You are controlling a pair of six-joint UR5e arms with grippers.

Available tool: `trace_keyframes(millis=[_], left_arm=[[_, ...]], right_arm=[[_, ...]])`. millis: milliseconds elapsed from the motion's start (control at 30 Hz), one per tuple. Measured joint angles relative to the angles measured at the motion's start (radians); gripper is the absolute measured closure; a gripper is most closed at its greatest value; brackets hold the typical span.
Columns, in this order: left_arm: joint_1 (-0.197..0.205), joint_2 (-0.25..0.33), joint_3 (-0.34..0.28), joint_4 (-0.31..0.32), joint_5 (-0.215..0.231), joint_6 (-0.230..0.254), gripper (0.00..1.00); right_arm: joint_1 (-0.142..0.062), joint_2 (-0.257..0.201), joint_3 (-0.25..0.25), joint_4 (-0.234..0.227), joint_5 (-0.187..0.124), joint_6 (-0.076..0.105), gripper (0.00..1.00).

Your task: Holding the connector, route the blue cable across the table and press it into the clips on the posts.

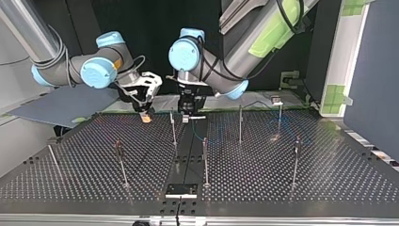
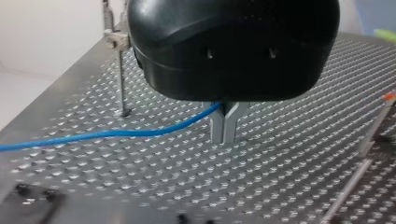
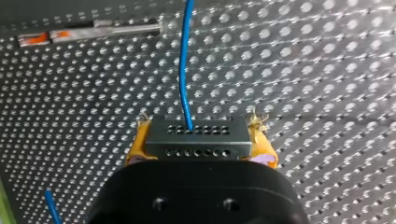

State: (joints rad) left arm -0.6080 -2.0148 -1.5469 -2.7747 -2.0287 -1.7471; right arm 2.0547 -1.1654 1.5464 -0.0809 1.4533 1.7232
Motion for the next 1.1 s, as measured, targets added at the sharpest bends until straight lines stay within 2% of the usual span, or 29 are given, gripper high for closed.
trace_keyframes(millis=[267,500,633,733,800,867,1100], left_arm=[[0.003,-0.059,-0.068,0.068,0.047,-0.007,1.0],[0.01,-0.115,-0.136,0.136,0.063,-0.012,1.0],[0.012,-0.121,-0.177,0.177,0.077,-0.016,1.0],[0.012,-0.122,-0.197,0.204,0.086,-0.024,1.0],[0.012,-0.123,-0.196,0.217,0.091,-0.028,1.0],[0.012,-0.123,-0.185,0.229,0.098,-0.034,1.0],[0.019,-0.125,-0.146,0.24,0.135,-0.062,1.0]], right_arm=[[-0.001,0.001,0.065,-0.062,0.016,0.007,1.0],[-0.001,0.001,0.081,-0.078,0.027,0.004,1.0],[-0.002,0.001,0.086,-0.08,0.043,-0.01,1.0],[-0.003,0.003,0.093,-0.084,0.065,-0.031,1.0],[-0.003,0.003,0.1,-0.093,0.076,-0.045,1.0],[-0.003,0.004,0.106,-0.107,0.08,-0.05,1.0],[-0.012,0.03,0.11,-0.144,0.082,-0.051,1.0]])
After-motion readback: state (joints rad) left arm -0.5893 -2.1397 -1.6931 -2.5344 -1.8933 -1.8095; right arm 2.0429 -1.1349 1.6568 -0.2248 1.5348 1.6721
